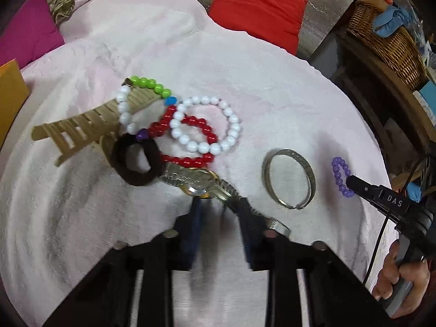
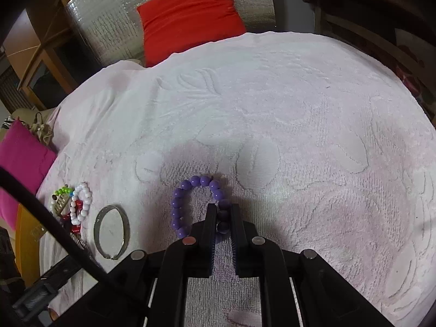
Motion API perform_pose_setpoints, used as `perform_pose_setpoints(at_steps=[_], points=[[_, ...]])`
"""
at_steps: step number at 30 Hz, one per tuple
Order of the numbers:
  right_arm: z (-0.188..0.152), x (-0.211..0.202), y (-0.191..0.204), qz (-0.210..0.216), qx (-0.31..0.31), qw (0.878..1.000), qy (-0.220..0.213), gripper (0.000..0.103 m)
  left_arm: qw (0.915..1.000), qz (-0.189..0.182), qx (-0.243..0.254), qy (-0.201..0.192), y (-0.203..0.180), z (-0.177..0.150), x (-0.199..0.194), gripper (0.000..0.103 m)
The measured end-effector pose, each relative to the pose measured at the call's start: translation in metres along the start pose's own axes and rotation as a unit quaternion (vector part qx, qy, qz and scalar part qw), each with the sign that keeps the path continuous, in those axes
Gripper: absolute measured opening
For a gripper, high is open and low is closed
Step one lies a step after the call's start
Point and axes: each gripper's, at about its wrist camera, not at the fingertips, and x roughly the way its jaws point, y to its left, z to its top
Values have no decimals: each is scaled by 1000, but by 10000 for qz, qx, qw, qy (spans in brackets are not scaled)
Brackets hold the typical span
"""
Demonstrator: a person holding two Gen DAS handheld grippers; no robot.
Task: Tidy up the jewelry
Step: 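Grasp the silver wristwatch band with the left tool and lift it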
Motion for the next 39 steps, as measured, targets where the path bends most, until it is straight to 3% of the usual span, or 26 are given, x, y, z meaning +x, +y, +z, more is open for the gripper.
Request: perform_pose_setpoints(at_steps=[4, 12, 14, 16, 17, 23, 27, 29, 31, 39], points=[[1, -1, -1, 82, 108, 9999, 46, 11, 9996, -180, -18, 197, 16, 1, -4, 8], [-3, -11, 7, 231, 77, 9997, -12, 11, 9953, -782, 174, 536, 36, -12, -24, 8], [-1, -10, 11, 253, 78, 9996, -45, 11, 9914, -1162, -79, 602, 38, -11, -23, 18], [-1, -9, 14, 260, 90, 9996, -49, 11, 9894, -1298, -334, 562, 36, -11, -22, 55], [-1, -9, 15, 273, 92, 9996, -47, 11, 9881, -1373, -542, 436, 35, -10, -22, 61], [-3, -11, 21, 315, -31, 9993, -188, 11, 9934, -856, -763, -25, 13, 4, -7, 65], [-2, -7, 13, 364, 60, 9993, -114, 11, 9945, -610, -796, -296, 5, 11, 0, 63], [-2, -6, 9, 408, 117, 9991, -71, 11, 9969, -274, -656, -329, 0, 11, 1, 50], [-1, -7, 7, 435, 135, 9990, -49, 11, 9984, 64, -463, -322, 4, 10, 3, 29], [6, -10, 1, 637, 306, 9975, -74, 12, 9998, -191, 30, -73, 20, -1, -15, 11]])
